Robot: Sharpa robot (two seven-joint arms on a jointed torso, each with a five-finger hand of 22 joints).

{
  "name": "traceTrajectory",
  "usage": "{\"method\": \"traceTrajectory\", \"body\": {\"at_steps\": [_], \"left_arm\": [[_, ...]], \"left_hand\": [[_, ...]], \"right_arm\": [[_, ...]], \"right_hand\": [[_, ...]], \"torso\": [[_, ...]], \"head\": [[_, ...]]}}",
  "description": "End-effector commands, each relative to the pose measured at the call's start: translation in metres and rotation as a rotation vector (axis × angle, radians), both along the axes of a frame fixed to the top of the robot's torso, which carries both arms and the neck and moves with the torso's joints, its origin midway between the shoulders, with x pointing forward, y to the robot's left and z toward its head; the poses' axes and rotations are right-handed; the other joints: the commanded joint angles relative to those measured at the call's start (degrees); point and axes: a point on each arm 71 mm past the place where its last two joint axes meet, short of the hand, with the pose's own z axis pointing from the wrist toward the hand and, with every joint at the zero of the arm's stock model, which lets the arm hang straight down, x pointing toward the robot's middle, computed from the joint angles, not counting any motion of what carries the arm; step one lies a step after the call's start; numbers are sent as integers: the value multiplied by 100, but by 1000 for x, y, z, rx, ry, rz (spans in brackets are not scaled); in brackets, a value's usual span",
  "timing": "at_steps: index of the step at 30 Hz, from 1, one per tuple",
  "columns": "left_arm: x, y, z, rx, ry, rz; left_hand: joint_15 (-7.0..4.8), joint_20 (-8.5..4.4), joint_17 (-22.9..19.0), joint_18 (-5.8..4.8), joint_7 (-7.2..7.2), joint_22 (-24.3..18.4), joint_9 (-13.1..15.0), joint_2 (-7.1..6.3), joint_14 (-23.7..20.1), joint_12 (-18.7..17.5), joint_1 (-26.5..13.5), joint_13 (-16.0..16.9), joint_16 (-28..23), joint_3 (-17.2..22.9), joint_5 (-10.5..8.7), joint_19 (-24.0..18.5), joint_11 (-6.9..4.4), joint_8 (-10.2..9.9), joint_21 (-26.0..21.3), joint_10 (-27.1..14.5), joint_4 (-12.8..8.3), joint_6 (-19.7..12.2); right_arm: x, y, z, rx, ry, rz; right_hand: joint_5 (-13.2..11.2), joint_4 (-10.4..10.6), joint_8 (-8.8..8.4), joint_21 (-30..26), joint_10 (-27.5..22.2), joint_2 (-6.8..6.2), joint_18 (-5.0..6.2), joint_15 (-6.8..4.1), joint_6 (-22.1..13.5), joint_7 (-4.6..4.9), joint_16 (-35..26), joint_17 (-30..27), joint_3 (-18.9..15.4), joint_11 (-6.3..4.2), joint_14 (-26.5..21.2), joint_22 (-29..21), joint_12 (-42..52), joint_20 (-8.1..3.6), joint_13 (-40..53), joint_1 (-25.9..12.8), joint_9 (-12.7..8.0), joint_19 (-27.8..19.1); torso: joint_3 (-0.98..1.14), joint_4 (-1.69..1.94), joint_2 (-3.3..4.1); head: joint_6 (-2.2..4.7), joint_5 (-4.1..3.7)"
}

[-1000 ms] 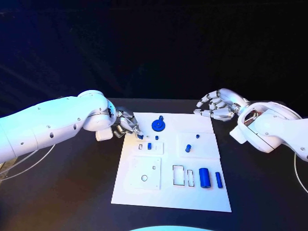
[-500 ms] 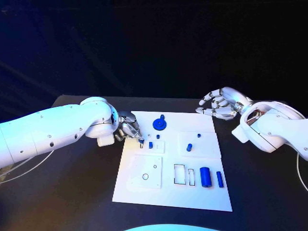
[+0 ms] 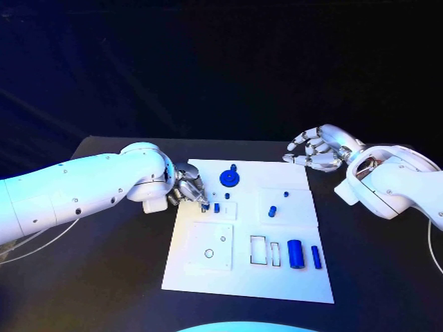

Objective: Assemble the parts on the task board

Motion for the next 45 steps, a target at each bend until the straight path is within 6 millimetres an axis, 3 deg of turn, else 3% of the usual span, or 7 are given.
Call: {"method": "traceTrajectory", "body": {"at_steps": [1,18,45], "left_arm": [[-2,-2,-1,22,9,-22],[-1,2,-5,65,-8,-27],[-4,3,-6,82,2,-46]], "left_hand": [[-44,-19,794,-62,-18,2,451,-6,403,20,-75,9,30,1055,39,31,-18,37,22,42,-1028,74],[-49,-24,810,-65,-25,16,455,-21,407,24,-93,20,38,1058,113,41,-24,43,30,57,-1040,91],[-56,-30,853,-65,-33,20,461,-40,419,39,-105,48,58,1062,192,44,-33,51,33,85,-1062,113]], "right_arm": [[-1,1,0,-6,-2,16],[-1,1,0,-7,2,18],[0,1,-1,-10,5,20]], "right_hand": [[21,-14,19,-32,-32,-3,72,-38,-32,-8,-25,919,4,7,461,411,-19,-3,1,46,-5,-45],[17,-11,22,-21,-27,-10,69,-38,-33,-7,-27,915,5,7,460,419,-14,-3,6,53,-8,-38],[14,4,30,-22,-12,-8,68,-38,-28,-8,-28,916,6,8,460,421,-2,-3,18,49,-13,-37]], "torso": [[2,9,-7],[-8,3,1],[-3,4,-1]], "head": [[-2,-4],[3,13],[-20,17]]}}
